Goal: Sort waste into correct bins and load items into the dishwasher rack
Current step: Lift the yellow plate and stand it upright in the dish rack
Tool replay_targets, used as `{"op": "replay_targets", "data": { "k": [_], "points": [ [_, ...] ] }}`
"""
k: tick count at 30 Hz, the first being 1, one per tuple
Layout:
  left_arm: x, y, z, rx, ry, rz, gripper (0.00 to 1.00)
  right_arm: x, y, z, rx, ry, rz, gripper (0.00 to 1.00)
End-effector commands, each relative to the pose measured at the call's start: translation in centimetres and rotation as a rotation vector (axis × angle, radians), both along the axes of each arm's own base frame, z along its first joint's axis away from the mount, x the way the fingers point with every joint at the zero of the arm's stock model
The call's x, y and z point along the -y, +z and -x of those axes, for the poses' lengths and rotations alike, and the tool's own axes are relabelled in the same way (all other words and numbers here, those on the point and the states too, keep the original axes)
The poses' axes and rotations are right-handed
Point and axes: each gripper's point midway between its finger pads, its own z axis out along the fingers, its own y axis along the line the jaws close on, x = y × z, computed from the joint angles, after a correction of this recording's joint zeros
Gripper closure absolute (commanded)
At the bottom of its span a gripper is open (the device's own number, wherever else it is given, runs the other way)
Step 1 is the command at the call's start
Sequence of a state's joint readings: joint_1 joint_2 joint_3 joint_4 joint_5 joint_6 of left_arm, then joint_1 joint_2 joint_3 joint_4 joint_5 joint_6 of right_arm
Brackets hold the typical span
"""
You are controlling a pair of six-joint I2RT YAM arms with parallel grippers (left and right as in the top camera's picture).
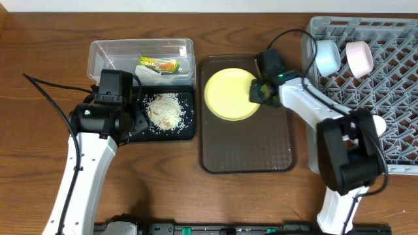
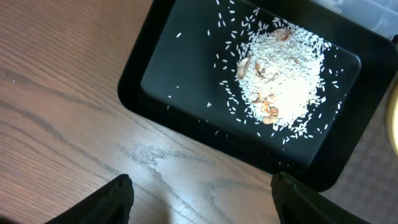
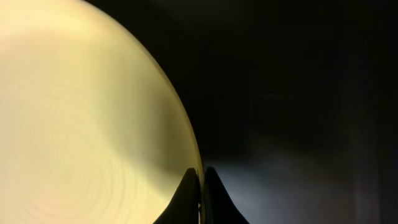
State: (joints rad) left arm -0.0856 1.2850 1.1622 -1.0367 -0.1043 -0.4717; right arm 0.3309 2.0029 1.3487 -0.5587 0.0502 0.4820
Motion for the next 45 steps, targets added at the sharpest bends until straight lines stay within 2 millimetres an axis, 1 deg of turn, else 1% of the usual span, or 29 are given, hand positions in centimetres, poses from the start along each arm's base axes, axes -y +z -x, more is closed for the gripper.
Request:
{"op": "replay_targets", "data": {
  "k": [1, 4, 7, 11, 13, 16, 18, 20, 22, 24, 26, 29, 35, 40, 43, 44, 45],
  "points": [
    [-0.3, 0.0, 0.0, -0.002, 0.012, -0.006, 0.26, 3.9, 4.7, -1.2, 0.109, -0.014, 0.103, 0.99],
    [-0.3, 0.0, 0.0, -0.002, 0.012, -0.006, 0.26, 5.8, 8.4, -0.7, 0.154, 0.011, 0.124, 0.99],
    [-0.3, 0.0, 0.0, -0.002, 0.012, -0.006, 0.26, 8.6, 12.3, -0.1, 0.214, 0.025, 0.187, 0.99],
    [-0.3, 0.0, 0.0, -0.002, 0.012, -0.006, 0.26, 13.6, 17.4, 1.0, 0.303, -0.013, 0.346, 0.99],
    [-0.3, 0.0, 0.0, -0.002, 0.012, -0.006, 0.26, 16.2, 19.8, 1.8, 0.338, -0.05, 0.433, 0.99],
    [-0.3, 0.0, 0.0, -0.002, 0.012, -0.006, 0.26, 19.9, 22.6, 3.2, 0.366, -0.116, 0.553, 0.99],
    [-0.3, 0.0, 0.0, -0.002, 0.012, -0.006, 0.26, 22.3, 24.1, 4.2, 0.364, -0.163, 0.639, 0.99],
    [-0.3, 0.0, 0.0, -0.002, 0.012, -0.007, 0.26, 24.8, 25.1, 5.3, 0.34, -0.217, 0.74, 0.99],
    [-0.3, 0.0, 0.0, -0.002, 0.012, -0.006, 0.26, 26.7, 25.8, 6.3, 0.306, -0.265, 0.83, 0.99],
    [-0.3, 0.0, 0.0, -0.001, 0.012, -0.007, 0.26, 28.3, 26.3, 7.2, 0.273, -0.321, 0.901, 0.99],
    [-0.3, 0.0, 0.0, -0.001, 0.012, -0.006, 0.26, 29.1, 26.1, 7.5, 0.247, -0.328, 0.923, 0.99],
    [-0.3, 0.0, 0.0, -0.001, 0.012, -0.006, 0.26, 29.6, 25.4, 7.4, 0.221, -0.332, 0.926, 0.99],
    [-0.3, 0.0, 0.0, -0.002, 0.012, -0.006, 0.26, 30.0, 23.1, 6.5, 0.147, -0.312, 0.947, 0.99],
    [-0.3, 0.0, 0.0, -0.002, 0.012, -0.006, 0.26, 30.0, 20.4, 5.7, 0.088, -0.293, 0.936, 0.99],
    [-0.3, 0.0, 0.0, -0.002, 0.012, -0.006, 0.26, 29.0, 18.8, 4.8, 0.093, -0.262, 0.861, 0.99],
    [-0.3, 0.0, 0.0, -0.002, 0.012, -0.006, 0.26, 28.4, 18.3, 4.5, 0.104, -0.254, 0.821, 0.98],
    [-0.3, 0.0, 0.0, -0.002, 0.012, -0.006, 0.26, 27.9, 18.0, 4.2, 0.116, -0.249, 0.78, 0.91]
  ]
}}
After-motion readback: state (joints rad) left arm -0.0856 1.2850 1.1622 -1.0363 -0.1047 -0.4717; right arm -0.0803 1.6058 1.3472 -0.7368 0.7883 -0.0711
